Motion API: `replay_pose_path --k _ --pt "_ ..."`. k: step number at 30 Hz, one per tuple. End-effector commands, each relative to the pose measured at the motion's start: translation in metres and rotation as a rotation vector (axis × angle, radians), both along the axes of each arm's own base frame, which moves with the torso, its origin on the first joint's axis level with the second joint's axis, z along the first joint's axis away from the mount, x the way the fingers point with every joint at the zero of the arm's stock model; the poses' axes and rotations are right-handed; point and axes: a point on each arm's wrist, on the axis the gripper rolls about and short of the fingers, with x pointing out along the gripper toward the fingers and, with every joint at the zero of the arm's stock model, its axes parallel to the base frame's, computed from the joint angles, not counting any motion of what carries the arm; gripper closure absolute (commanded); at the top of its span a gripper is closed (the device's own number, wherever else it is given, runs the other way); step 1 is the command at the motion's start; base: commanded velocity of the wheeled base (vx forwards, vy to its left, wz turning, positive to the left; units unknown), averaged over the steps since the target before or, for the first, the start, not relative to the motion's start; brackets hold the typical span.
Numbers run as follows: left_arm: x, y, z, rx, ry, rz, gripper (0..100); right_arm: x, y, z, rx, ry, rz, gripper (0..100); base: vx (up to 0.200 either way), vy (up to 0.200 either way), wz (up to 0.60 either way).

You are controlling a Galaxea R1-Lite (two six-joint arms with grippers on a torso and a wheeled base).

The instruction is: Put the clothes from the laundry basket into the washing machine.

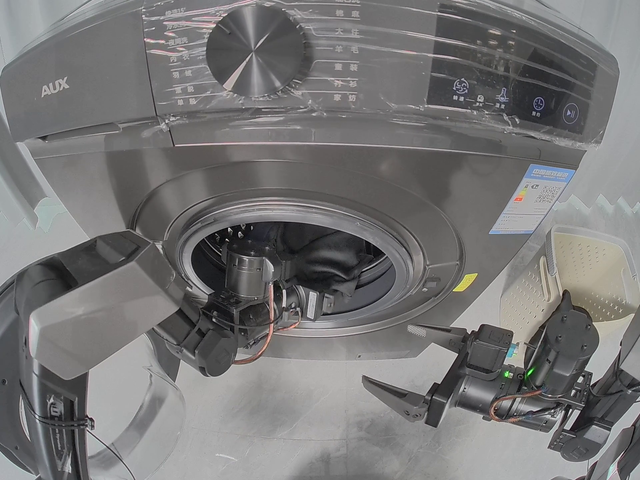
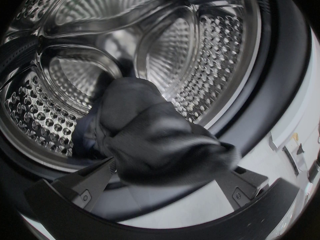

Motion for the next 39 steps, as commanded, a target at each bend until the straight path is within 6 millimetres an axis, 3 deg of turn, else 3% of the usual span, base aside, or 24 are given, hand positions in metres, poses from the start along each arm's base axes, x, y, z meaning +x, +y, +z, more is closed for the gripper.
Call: replay_pose_path --k 1,8,12,16,24,29,30,39 --pt "-0.031 0.004 0.021 0.038 0.033 -0.058 0 0.000 0.000 0.000 0.001 -0.001 0.000 0 0.000 0.000 0.00" --pt "-0.039 0.006 0.024 0.051 0.046 -0.098 0 0.000 0.000 0.000 0.001 -0.001 0.002 0 0.000 0.000 0.00" --pt "-0.030 0.000 0.034 -0.004 -0.030 -0.099 0 0.000 0.000 0.000 0.001 -0.001 0.000 0 0.000 0.000 0.00" --pt "-0.014 -0.008 0.030 -0.035 -0.081 -0.080 0 0.000 0.000 0.000 0.001 -0.001 0.002 0 0.000 0.000 0.00" --pt "0.016 -0.016 -0.010 -0.028 -0.071 -0.060 0 0.000 0.000 0.000 0.000 0.000 0.000 0 0.000 0.000 0.00" --pt "0.024 -0.016 -0.024 -0.018 -0.059 -0.047 0 0.000 0.001 0.000 0.001 -0.001 0.003 0 0.000 0.000 0.00" --pt "0.026 -0.013 -0.028 -0.007 -0.058 -0.041 100 0.000 0.001 0.000 0.001 -0.001 0.003 0 0.000 0.000 0.00" --pt "0.040 -0.009 -0.023 -0.032 -0.084 -0.014 100 0.001 0.004 -0.001 0.001 0.001 0.009 0 0.000 0.000 0.00"
